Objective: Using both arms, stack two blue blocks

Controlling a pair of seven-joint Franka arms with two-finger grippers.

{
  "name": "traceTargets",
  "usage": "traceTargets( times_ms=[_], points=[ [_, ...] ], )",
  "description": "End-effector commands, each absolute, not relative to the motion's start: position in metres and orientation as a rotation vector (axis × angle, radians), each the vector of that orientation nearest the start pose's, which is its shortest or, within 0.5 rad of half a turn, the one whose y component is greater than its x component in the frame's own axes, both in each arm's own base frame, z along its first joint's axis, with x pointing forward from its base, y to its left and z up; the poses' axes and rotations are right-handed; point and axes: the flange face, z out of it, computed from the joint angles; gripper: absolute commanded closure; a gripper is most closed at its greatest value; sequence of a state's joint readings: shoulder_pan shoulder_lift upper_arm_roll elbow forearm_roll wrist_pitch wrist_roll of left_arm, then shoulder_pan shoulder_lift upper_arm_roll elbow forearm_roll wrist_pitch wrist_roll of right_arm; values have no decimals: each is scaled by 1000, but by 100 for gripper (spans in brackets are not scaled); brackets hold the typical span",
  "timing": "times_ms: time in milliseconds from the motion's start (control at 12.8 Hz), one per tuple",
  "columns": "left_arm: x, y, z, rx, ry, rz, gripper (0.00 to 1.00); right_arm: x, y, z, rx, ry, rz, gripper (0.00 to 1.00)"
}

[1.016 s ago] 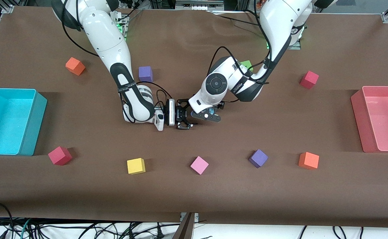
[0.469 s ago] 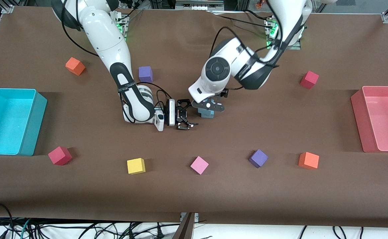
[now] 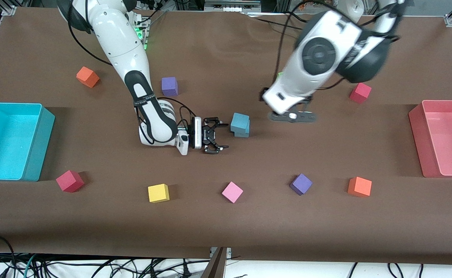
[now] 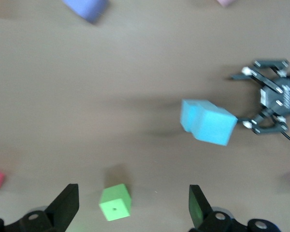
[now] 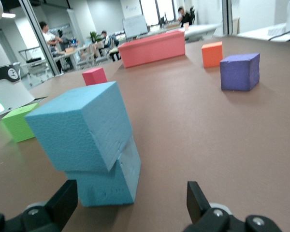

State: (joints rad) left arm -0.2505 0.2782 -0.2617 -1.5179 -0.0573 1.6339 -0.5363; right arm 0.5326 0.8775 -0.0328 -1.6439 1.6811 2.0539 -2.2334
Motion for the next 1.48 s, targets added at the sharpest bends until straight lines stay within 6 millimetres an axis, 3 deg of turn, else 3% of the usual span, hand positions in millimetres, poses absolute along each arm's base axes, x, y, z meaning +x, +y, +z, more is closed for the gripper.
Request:
traceTargets(
  times_ms=[0,78,234,391,547,625,781,938,1016,1172,1250,1406],
  points=[
    [562,-229,569,-3190,-192,257,0,574,350,154,-1553,-1375,-694,0],
    [569,-199,594,-3185,-249,238,0,583,341,176,-1589,-1399,-642,0],
    [576,-141,617,-3186,-246,271,0,597,324,222,-1686,-1455,-484,0],
    [573,-102,624,-3199,-123,247,0,607,313,264,-1774,-1427,-306,0],
    [549,-67,611,-3180,-71,148,0,621,288,296,-1856,-1374,-180,0],
    [530,-60,600,-3175,-10,76,0,630,271,310,-1910,-1362,-127,0],
    [517,-44,590,-3177,20,72,0,649,243,345,-2052,-1311,-37,0],
    [526,-33,575,-3181,-6,125,0,662,229,374,-2238,-1118,35,0],
    [528,-34,577,-3163,-4,112,0,668,224,386,-2342,-1021,67,0],
    [533,-40,579,-3121,11,99,0,675,216,407,-2561,-1001,115,0],
    [538,-32,581,-3122,-13,97,0,677,214,408,-2622,-1021,136,0],
    [544,-33,579,-3123,-11,111,0,684,194,405,-2737,-1071,147,0]
  ],
)
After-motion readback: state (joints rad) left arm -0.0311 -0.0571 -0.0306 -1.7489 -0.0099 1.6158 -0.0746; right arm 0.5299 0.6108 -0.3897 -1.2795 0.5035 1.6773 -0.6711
